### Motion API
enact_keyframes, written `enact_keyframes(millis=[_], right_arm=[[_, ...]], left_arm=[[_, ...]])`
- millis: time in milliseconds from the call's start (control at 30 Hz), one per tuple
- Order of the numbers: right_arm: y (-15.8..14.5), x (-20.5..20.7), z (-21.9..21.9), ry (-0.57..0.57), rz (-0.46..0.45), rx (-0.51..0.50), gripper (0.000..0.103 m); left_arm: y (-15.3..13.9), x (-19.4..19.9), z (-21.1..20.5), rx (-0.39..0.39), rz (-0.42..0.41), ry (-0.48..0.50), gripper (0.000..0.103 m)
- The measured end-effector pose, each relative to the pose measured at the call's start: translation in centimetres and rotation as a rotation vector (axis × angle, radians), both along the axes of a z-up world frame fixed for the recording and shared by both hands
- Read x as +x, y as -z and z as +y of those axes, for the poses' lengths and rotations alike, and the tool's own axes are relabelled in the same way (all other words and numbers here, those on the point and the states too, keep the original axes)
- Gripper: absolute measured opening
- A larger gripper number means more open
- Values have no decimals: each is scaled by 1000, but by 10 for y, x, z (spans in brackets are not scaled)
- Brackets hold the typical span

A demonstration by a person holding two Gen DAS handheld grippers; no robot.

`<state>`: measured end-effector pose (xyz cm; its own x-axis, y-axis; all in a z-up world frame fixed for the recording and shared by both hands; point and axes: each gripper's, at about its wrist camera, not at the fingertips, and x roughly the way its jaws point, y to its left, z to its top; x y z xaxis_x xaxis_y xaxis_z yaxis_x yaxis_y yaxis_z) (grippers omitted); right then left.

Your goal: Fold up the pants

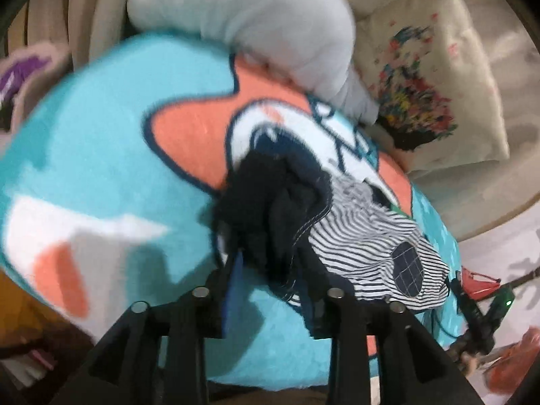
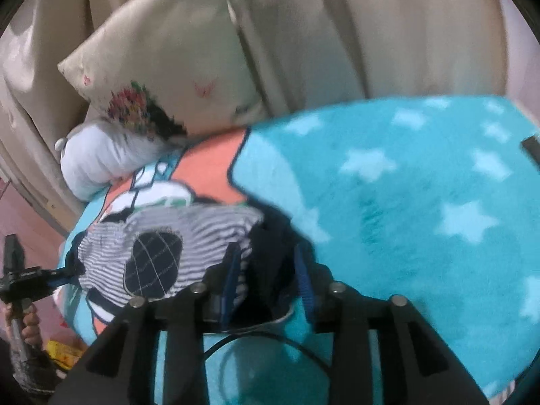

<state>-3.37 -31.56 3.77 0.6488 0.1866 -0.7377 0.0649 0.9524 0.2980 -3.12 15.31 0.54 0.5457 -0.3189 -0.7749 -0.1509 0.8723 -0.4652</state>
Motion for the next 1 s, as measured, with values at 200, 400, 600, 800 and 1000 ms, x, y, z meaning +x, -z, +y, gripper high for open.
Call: enact_keyframes(millis=[200, 400, 600, 800, 1000], right_arm=[[-33, 1, 23, -65, -114, 82, 32], [12, 49, 101, -249, 7, 170, 32], [42, 49, 78, -150, 92, 75, 22], [36, 15, -8, 92, 53, 275, 6], [8, -3, 7, 144, -43, 130, 48]], left_arm=[[-35, 0, -24, 52, -158, 65, 52], [13, 39, -89, 163, -114, 165, 53], [48, 48, -93, 299, -107, 172, 54], [29, 43, -102, 389, -107, 169, 56], [7, 18, -132, 552, -192, 146, 72]])
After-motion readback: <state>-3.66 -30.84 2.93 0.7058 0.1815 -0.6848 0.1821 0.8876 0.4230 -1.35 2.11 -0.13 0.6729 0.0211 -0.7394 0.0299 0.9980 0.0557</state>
